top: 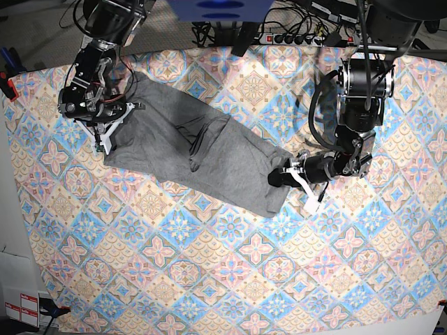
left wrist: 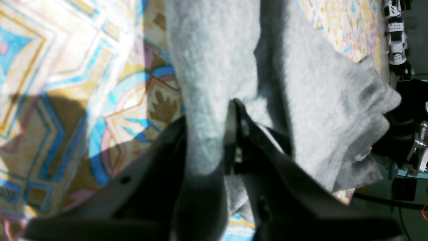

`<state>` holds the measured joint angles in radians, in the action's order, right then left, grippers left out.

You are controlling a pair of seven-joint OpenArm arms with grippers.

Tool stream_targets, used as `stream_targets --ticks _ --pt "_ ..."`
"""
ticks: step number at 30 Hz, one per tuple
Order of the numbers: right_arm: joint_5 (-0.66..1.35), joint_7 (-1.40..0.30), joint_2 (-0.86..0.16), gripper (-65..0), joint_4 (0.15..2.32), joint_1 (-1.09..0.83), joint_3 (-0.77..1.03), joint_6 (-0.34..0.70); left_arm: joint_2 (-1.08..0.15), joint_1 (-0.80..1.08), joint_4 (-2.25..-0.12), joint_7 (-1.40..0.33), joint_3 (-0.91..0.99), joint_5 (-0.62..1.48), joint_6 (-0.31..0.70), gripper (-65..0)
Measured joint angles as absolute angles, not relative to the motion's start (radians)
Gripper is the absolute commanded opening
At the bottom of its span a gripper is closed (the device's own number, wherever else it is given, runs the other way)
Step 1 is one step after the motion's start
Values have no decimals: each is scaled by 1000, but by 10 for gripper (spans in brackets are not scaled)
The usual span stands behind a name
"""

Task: Fold the T-shirt properly
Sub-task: 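Fold both held ends inward toward each other with both grippers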

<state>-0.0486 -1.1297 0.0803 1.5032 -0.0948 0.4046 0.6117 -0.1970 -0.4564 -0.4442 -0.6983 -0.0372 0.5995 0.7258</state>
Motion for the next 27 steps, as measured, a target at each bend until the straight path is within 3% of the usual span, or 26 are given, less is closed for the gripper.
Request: stream_targets --ticks 10,16,23,27 --pt "167 -1140 46 -601 1466 -97 635 690 -200 -439 -452 -662 -104 635 729 -622" --pt "155 -1240 -3 -607 1459 -61 673 703 -186 -352 -591 -681 -104 630 723 -622" --pt "135 -1244 -5 -632 1459 -49 671 696 -163 -247 -822 -847 -102 605 714 -621" --pt "125 -1254 -3 -632 1457 -3 676 696 -138 -232 -847 -873 -101 601 710 -621"
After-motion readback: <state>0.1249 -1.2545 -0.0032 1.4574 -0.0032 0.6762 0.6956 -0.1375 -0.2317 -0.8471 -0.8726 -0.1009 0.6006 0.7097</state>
